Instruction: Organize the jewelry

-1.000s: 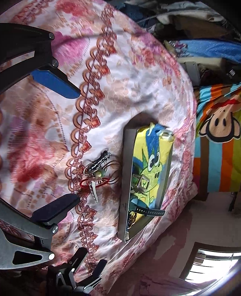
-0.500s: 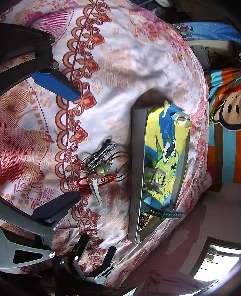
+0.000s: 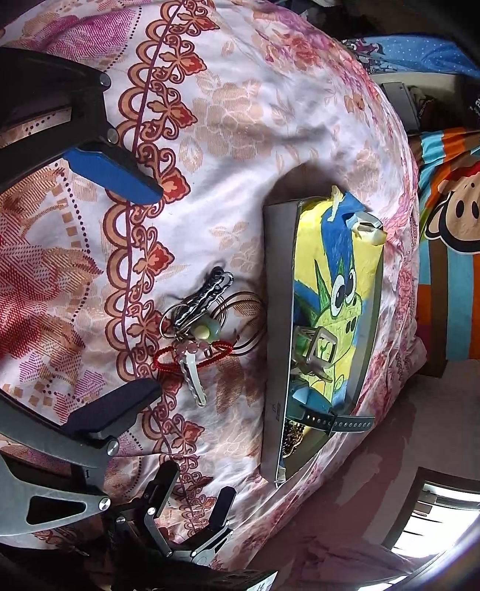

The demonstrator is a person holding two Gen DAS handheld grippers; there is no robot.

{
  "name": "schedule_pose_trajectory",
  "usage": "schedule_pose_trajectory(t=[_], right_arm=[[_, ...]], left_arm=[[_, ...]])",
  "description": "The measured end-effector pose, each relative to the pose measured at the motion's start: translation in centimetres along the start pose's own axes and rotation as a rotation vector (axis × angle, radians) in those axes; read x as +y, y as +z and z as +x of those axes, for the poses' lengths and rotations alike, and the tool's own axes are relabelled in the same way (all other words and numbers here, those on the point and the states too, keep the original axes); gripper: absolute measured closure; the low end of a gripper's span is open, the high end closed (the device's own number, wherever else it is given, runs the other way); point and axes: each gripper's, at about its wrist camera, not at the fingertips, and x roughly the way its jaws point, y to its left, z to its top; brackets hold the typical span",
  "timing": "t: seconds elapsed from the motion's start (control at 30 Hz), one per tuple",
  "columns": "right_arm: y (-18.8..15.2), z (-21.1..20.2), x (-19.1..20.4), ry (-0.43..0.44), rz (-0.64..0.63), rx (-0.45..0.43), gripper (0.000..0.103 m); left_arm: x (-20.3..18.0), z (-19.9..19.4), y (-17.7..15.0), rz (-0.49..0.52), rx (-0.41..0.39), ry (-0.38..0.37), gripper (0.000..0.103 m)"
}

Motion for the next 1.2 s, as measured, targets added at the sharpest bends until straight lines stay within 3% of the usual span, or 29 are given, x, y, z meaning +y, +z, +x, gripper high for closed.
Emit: schedule_pose_trajectory(t=[0.23, 0.7, 0.8, 1.03, 1.2], right_arm=[[0.2, 0.2, 0.1, 0.001, -0.011, -0.001, 0.001], [0.6, 0.6, 0.8, 0.042, -0.055, -0.008, 0.002], [0.9, 0.6, 1.0, 0.069, -0.067, -0.014, 0.003], [1.8, 1.0, 1.6, 0.146, -0.124, -0.011, 0.024], [3.0, 1.9, 2.4, 0.207, -0.175, -0.001, 0.042]], left_arm=[[-0.1, 0.5, 0.2, 0.003, 0.011, -0.009, 0.008], [0.1, 2.1, 0.5, -0.015, 0.056, -0.106, 0.037], [0.3, 2.4, 0.6, -0.026, 0.066, -0.134, 0.038], [0.9, 3.2, 0.6, -0.064, 0.096, -0.195, 0.051], [1.3, 3.8, 0.7, -0.093, 0.114, -0.233, 0.069]])
